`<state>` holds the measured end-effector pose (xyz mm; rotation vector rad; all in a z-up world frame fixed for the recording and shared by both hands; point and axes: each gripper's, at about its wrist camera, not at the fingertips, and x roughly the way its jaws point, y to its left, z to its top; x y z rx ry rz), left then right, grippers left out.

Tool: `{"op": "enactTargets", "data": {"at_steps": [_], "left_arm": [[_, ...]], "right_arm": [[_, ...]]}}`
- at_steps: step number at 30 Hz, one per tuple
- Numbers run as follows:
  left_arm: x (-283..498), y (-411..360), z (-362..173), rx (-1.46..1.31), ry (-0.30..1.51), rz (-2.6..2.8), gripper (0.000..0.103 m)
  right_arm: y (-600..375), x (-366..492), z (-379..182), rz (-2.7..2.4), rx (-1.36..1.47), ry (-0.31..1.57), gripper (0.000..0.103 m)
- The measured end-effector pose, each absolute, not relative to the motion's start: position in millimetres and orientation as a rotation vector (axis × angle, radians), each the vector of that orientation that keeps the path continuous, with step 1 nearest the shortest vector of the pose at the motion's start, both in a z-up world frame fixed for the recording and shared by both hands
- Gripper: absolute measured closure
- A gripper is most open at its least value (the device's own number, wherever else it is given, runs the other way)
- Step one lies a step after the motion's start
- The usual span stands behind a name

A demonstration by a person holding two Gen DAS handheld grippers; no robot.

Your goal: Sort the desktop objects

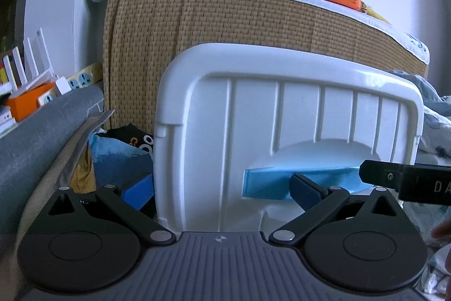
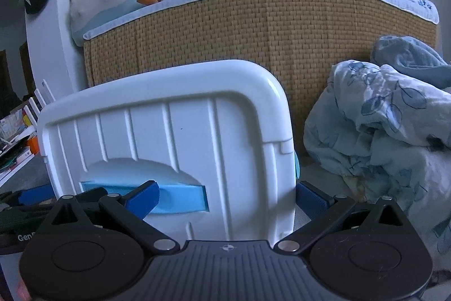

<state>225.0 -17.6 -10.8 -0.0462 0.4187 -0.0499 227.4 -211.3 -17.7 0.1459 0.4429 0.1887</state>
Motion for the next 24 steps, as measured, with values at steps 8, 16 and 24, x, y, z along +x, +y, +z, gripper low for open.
{"op": "enactTargets", "data": {"at_steps": [8,16,24], "left_arm": [[250.2,-18.9,-16.5,-0.039,0.427,-0.042,0.000],[269.3,-18.8,-21.0,-0.037,0.433,-0.028,0.000],[284.4,-18.6,-22.2,-0.038,0.450,-0.025,0.000]], "right_arm": [[-208.9,250.8,-21.3,0.179,0.136,0.445,0.000],[-210.3,271.4,-27.8,0.161,0.151,0.461,0.000],[-209.4,288.1,-24.4,0.159,0.144,0.454,0.000]]}}
